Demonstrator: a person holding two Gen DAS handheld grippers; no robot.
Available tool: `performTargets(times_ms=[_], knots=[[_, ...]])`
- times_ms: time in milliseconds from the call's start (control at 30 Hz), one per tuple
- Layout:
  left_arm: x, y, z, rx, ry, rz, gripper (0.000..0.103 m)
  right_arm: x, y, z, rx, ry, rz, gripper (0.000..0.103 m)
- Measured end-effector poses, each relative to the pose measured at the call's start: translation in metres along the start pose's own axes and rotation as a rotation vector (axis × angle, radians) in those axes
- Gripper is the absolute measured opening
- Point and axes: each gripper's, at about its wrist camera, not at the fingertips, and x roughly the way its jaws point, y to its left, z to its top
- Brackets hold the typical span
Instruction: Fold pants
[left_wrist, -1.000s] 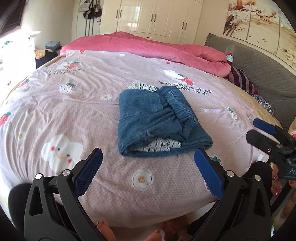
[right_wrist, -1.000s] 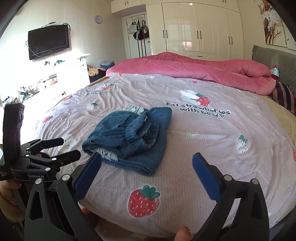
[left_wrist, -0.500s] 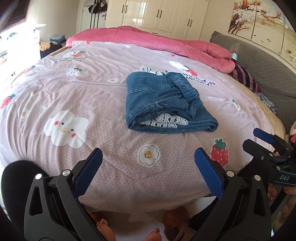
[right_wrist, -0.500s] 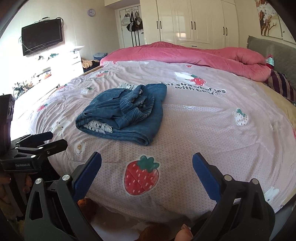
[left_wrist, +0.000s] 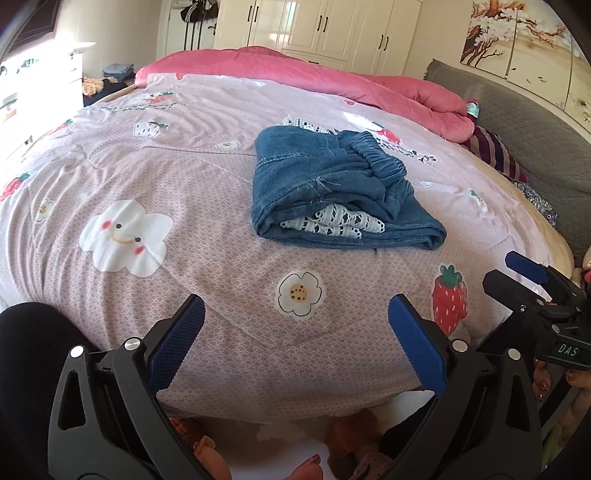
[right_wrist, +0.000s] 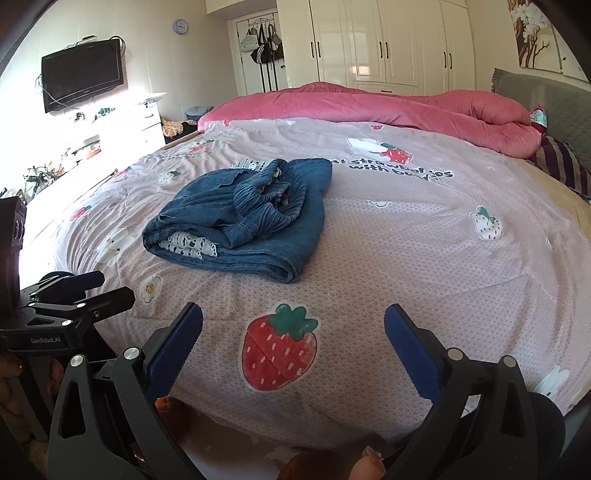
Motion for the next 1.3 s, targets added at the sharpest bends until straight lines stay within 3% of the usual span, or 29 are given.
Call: performTargets(times_ms=[1300], knots=[[0.0006,-0.0053,-0.0008,0.020,0.018,0.035,0.093,0.0025,-0.0021,-0.0047,0.014,0.030,-0.004,0.098]])
